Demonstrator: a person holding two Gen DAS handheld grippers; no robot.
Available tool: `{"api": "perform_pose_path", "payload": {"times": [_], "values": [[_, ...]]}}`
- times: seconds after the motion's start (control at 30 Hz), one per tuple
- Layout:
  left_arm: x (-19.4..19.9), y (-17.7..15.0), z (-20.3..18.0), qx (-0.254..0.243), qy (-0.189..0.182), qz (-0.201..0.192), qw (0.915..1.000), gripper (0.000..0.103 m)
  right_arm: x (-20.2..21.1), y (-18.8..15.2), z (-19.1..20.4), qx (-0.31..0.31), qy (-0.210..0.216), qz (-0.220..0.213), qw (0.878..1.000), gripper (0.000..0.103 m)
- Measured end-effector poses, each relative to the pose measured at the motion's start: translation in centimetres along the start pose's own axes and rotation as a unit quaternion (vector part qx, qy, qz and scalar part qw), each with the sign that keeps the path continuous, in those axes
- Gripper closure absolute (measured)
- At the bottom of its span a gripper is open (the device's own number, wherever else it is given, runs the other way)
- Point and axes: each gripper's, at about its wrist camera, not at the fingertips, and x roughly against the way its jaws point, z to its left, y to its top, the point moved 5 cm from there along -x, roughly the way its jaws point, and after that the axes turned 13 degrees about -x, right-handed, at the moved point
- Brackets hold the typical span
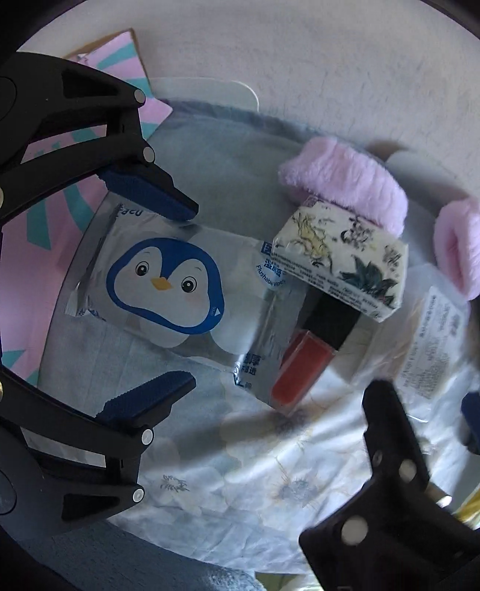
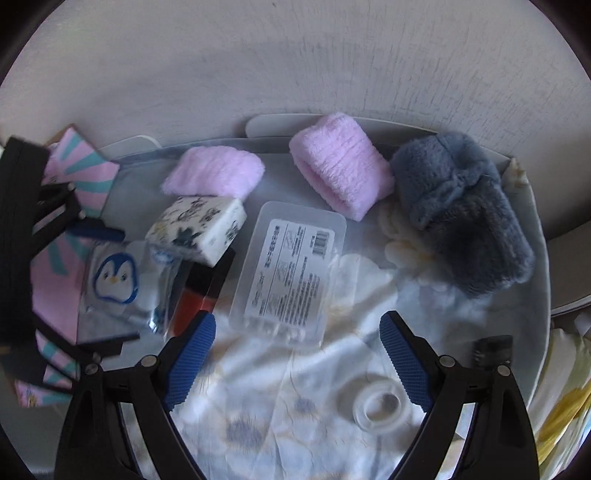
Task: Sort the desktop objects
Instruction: 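Return both tools to the table items, then grasp the penguin wipe pack with left tool while right tool grasps the clear swab case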
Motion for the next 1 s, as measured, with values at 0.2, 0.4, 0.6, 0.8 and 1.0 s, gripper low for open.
{"api": "perform_pose_path", "payload": {"times": [0.2,0.4,0.6,0.8,1.0], "values": [[-0.3,0.2,0.3,-0.002,-0.015,0.013,0.9998,0.025,-1.2,0.2,-0.1,-0.014,-0.006,0.01,1.0,0.026],[0.3,-0.7,0.4,0.001,-0.026,0.003,0.9996,0.036,-1.2,-0.5,-0.4,-0.012,-0.001,0.012,1.0,0.046],[1.0,-1.7,0.4,0.019,-0.037,0.008,0.9991,0.038,-0.3,-1.1,-1.4,-0.011,-0.004,0.009,1.0,0.047],[2.9,-3.1,0.0,0.04,-0.039,0.004,0.9984,0.038,1.8,-1.7,-2.4,-0.011,0.002,0.0,1.0,0.047],[5.2,-3.8,-1.1,0.055,-0.028,-0.004,0.9981,0.038,3.7,-2.7,-3.6,-0.001,0.005,-0.009,1.0,0.048]]}}
